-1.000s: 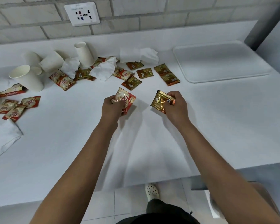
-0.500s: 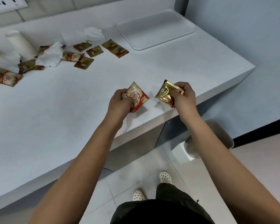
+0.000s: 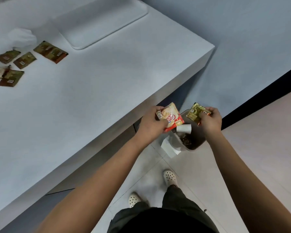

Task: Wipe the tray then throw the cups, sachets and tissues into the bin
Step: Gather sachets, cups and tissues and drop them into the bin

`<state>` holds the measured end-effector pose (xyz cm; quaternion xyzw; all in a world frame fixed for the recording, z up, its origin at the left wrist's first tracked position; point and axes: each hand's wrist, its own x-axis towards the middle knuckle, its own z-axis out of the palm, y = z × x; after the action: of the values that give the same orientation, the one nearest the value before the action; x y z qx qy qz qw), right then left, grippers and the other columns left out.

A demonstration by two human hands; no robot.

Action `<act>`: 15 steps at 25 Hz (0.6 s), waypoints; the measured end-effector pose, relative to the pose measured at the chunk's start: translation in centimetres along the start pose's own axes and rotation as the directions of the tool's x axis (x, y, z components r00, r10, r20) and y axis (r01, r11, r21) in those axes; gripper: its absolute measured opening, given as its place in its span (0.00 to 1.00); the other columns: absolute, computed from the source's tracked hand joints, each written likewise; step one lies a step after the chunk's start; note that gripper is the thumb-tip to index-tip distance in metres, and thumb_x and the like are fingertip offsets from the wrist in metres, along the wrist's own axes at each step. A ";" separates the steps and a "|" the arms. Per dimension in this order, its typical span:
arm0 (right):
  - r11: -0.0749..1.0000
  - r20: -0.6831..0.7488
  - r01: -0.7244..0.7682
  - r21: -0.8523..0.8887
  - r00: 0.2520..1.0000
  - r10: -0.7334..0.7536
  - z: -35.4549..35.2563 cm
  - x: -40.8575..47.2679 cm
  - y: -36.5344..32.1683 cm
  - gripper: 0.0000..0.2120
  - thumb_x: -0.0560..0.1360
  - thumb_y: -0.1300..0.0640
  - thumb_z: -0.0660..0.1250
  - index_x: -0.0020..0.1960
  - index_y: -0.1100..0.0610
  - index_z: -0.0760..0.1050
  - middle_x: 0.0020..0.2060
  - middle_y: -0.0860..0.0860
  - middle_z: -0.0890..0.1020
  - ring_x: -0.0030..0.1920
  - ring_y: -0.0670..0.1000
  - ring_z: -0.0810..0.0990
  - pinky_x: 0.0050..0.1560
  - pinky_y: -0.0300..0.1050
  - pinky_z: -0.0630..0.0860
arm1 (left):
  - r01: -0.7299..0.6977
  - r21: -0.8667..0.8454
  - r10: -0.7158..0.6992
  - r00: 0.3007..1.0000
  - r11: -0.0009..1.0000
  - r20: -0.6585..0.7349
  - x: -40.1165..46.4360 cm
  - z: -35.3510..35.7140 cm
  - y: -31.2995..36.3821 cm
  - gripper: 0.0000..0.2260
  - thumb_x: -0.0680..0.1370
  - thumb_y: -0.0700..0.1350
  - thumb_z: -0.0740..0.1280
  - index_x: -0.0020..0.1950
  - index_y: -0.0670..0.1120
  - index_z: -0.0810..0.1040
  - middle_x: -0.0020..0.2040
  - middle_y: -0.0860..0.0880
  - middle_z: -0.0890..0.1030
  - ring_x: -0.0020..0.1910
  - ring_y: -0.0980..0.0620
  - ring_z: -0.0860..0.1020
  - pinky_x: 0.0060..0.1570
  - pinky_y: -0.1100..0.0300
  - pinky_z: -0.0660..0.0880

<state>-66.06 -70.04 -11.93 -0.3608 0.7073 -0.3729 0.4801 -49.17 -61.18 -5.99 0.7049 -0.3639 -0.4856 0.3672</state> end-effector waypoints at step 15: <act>0.838 0.207 -0.144 -0.527 0.934 0.290 -6.8 15.1 9.2 0.16 0.71 0.62 0.65 0.58 0.60 0.75 0.46 0.56 0.77 0.45 0.55 0.74 0.47 0.49 0.74 | 0.407 0.248 -0.439 0.894 0.879 0.087 11.0 12.4 -2.4 0.18 0.77 0.43 0.65 0.67 0.45 0.71 0.63 0.47 0.74 0.60 0.49 0.74 0.59 0.56 0.72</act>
<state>-78.17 -77.69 -24.39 -0.4389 0.7417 -0.0635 0.5033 -57.74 -71.62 -15.91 0.7681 -0.2778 -0.5586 0.1441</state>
